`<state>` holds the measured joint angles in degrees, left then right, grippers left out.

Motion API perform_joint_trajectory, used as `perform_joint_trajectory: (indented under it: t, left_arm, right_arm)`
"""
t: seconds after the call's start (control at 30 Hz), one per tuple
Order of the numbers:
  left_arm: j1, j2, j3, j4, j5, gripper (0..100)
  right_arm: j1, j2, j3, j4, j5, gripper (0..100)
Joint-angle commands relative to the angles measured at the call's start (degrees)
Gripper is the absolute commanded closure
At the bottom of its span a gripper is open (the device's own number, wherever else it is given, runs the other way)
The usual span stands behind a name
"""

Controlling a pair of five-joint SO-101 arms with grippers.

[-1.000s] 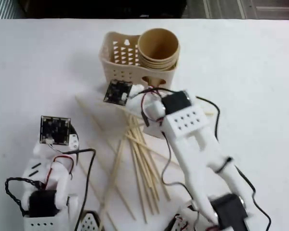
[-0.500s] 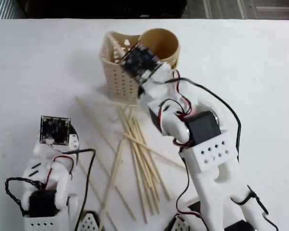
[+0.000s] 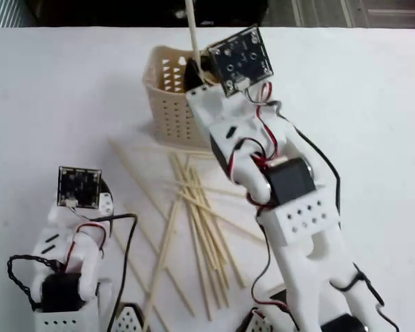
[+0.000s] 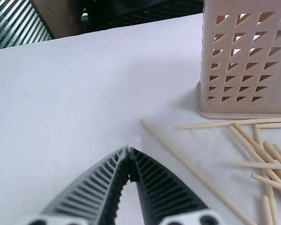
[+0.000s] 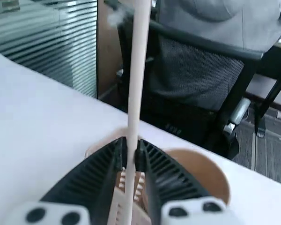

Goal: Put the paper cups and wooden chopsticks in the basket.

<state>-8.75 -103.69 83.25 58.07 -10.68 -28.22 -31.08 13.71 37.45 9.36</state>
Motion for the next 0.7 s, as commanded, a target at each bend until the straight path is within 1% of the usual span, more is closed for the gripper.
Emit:
perform_joint_trajectory:
  t: [0.0,0.2,0.37,0.5,0.6,0.67]
  left_arm:
    - [-0.6,-0.5,-0.3,-1.3,-0.4,98]
    - [-0.6,-0.5,-0.3,-1.3,-0.4,98]
    - [-0.6,-0.5,-0.3,-1.3,-0.5,98]
    - [-0.6,-0.5,-0.3,-1.3,-0.5,98]
    - [-0.6,-0.5,-0.3,-1.3,-0.5,98]
    - [-0.6,-0.5,-0.3,-1.3,-0.5,98]
  right_arm:
    - [-0.4,3.2,-2.7,-7.5,-0.6,98.0]
    - [-1.9,8.8,-2.3,-19.3,-0.6,98.0]
    - [-2.5,15.5,-2.4,-25.5,-0.6,98.0]
    - [-2.0,19.7,-2.4,-25.4,-0.6,97.2]
    - [-2.2,19.1,-2.7,-21.7,-0.6,90.3]
    - [-2.5,16.0,-2.7,-18.5,-0.6,85.4]
